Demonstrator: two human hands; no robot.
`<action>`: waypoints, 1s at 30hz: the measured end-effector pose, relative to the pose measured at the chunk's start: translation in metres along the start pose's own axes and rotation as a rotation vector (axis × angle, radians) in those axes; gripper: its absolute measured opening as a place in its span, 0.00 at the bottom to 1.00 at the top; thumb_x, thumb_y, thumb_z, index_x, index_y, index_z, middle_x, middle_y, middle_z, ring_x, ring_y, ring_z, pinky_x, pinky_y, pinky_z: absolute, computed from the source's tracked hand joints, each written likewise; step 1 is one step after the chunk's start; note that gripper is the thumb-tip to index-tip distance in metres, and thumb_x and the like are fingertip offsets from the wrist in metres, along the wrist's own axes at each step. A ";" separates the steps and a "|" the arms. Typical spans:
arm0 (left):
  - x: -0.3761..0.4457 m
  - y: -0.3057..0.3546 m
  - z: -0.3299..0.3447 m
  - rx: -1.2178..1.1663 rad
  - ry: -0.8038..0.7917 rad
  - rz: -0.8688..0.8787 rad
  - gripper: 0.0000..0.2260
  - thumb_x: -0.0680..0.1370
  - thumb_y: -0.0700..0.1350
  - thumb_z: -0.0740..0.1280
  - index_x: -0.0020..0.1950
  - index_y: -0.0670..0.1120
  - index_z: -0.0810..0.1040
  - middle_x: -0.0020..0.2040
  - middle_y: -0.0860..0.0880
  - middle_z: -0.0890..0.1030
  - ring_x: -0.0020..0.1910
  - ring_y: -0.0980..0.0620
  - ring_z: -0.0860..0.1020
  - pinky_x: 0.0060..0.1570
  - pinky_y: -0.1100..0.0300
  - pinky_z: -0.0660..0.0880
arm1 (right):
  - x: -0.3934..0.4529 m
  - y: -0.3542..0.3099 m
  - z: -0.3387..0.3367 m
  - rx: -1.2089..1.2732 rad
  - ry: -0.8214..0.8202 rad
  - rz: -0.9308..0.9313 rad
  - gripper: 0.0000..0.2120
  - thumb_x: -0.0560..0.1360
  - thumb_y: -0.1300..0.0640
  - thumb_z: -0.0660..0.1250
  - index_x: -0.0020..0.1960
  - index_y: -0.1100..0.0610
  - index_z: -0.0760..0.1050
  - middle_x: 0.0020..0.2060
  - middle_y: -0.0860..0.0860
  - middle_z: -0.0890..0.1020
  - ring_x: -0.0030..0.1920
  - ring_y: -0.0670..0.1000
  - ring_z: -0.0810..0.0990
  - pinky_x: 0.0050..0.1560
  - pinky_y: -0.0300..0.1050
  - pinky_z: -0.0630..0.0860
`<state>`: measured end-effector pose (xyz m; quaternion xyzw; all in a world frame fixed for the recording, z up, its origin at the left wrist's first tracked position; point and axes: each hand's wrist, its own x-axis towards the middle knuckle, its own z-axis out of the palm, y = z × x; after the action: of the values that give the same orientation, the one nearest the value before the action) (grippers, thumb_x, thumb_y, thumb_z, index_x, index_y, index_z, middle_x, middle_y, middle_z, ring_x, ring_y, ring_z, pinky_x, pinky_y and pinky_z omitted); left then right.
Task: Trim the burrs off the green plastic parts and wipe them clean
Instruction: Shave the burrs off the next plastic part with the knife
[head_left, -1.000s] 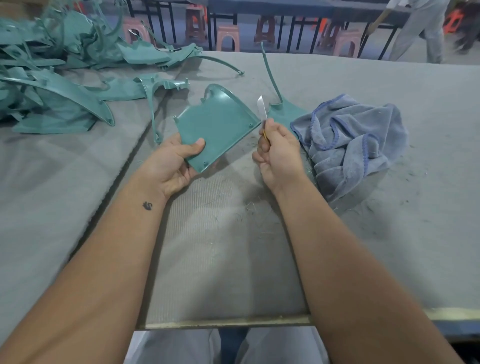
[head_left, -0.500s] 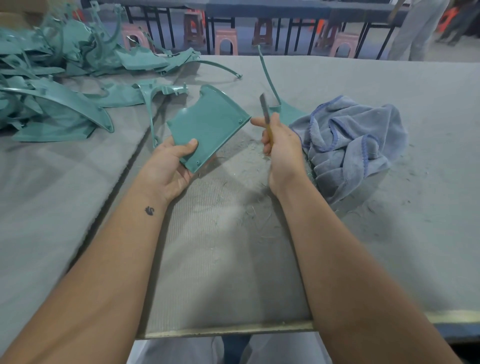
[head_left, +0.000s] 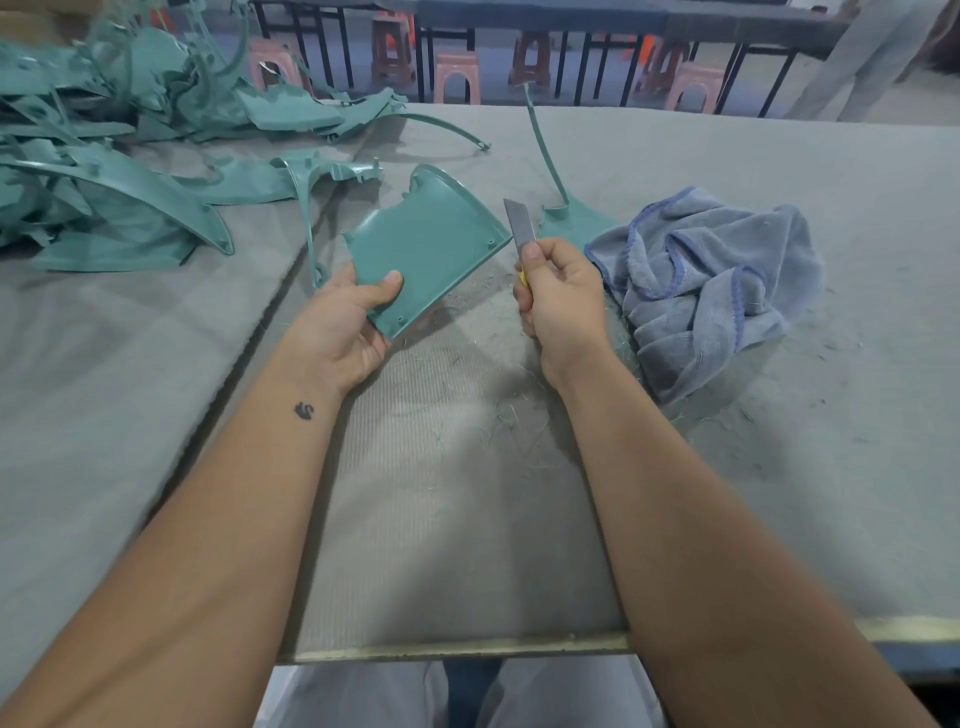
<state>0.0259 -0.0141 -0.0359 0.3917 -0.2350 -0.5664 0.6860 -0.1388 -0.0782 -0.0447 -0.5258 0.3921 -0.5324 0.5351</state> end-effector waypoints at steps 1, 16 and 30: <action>0.001 -0.001 0.000 0.001 -0.002 0.000 0.14 0.81 0.32 0.57 0.56 0.47 0.77 0.50 0.45 0.85 0.43 0.49 0.85 0.40 0.56 0.83 | 0.000 0.000 0.000 0.017 0.008 0.000 0.12 0.82 0.58 0.60 0.39 0.54 0.70 0.28 0.51 0.67 0.25 0.44 0.62 0.24 0.35 0.60; 0.006 -0.004 -0.001 0.015 0.002 0.046 0.15 0.81 0.30 0.56 0.56 0.46 0.76 0.45 0.48 0.86 0.42 0.50 0.85 0.39 0.57 0.82 | 0.003 0.016 0.007 -0.267 -0.154 -0.181 0.12 0.75 0.53 0.62 0.33 0.49 0.72 0.27 0.45 0.67 0.30 0.50 0.63 0.34 0.47 0.60; 0.008 -0.004 -0.002 -0.081 0.033 0.049 0.15 0.82 0.32 0.56 0.57 0.49 0.74 0.56 0.45 0.81 0.46 0.48 0.83 0.42 0.56 0.82 | 0.001 0.010 0.003 -0.118 -0.148 -0.061 0.14 0.81 0.60 0.61 0.36 0.52 0.71 0.24 0.49 0.66 0.23 0.44 0.61 0.23 0.35 0.58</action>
<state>0.0271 -0.0220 -0.0406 0.3669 -0.2101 -0.5522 0.7186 -0.1344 -0.0804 -0.0539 -0.6060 0.3661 -0.4841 0.5142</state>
